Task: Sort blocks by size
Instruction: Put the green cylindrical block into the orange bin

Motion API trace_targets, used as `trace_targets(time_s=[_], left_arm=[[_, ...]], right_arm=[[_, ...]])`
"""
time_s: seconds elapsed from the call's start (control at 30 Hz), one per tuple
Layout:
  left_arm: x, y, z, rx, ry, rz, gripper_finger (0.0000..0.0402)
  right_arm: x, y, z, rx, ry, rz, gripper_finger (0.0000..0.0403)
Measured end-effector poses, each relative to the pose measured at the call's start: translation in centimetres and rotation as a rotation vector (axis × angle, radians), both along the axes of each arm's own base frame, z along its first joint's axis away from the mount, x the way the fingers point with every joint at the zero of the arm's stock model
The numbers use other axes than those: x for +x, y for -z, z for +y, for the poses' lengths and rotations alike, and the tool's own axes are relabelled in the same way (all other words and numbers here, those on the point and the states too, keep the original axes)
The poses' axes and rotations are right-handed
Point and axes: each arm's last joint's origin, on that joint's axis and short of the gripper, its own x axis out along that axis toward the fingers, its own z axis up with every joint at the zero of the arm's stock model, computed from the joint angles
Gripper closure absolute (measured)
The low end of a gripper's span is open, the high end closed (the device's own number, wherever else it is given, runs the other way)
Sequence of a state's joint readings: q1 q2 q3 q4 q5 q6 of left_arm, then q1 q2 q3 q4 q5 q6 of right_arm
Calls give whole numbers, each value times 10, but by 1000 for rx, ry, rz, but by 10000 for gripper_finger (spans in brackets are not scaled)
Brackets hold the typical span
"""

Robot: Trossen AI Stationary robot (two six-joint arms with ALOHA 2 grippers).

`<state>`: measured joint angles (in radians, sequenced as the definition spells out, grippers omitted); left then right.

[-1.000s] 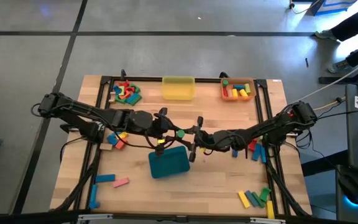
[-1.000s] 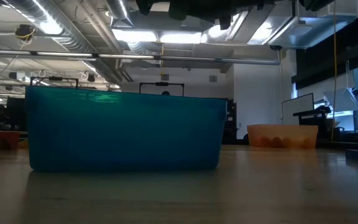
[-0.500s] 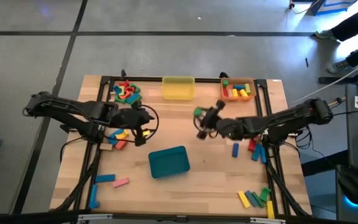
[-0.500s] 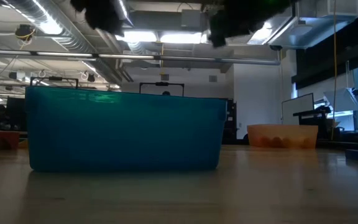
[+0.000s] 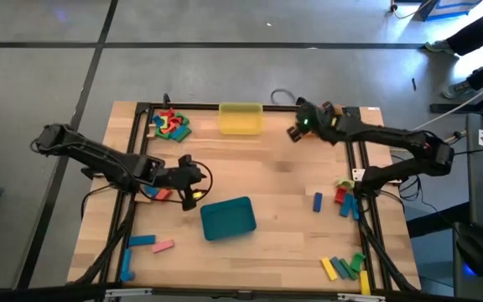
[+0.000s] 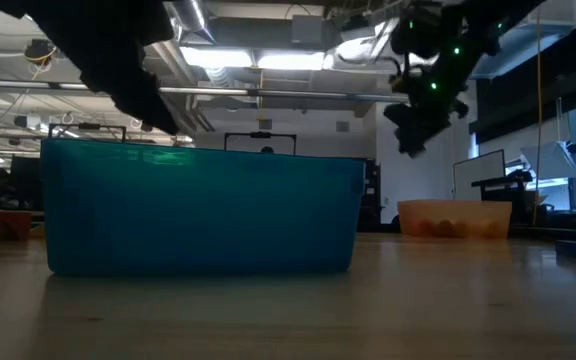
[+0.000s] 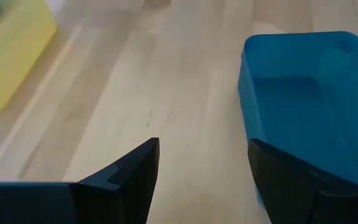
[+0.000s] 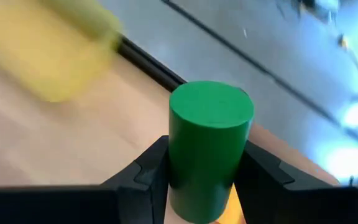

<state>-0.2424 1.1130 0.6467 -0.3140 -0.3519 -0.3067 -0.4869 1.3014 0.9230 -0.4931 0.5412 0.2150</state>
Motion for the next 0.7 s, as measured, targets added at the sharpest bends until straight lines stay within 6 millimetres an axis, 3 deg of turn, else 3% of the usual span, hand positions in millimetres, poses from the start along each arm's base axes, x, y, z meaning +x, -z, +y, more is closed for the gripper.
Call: trace_targets(time_s=[0.17, 0.3, 0.5, 0.7], left_arm=[[-3, 8, -4, -7, 12, 5, 172], [-5, 13, -5, -15, 12, 2, 172], [-5, 13, -6, -16, 19, -4, 172], [-5, 13, -6, -16, 20, -2, 172]], right_arm=[[-29, 4, -40, 101, 134, -55, 262], [-45, 7, -60, 154, 214, -102, 262], [-54, 29, -82, 277, 295, -128, 260], [-55, 50, -90, 359, 352, -82, 261]])
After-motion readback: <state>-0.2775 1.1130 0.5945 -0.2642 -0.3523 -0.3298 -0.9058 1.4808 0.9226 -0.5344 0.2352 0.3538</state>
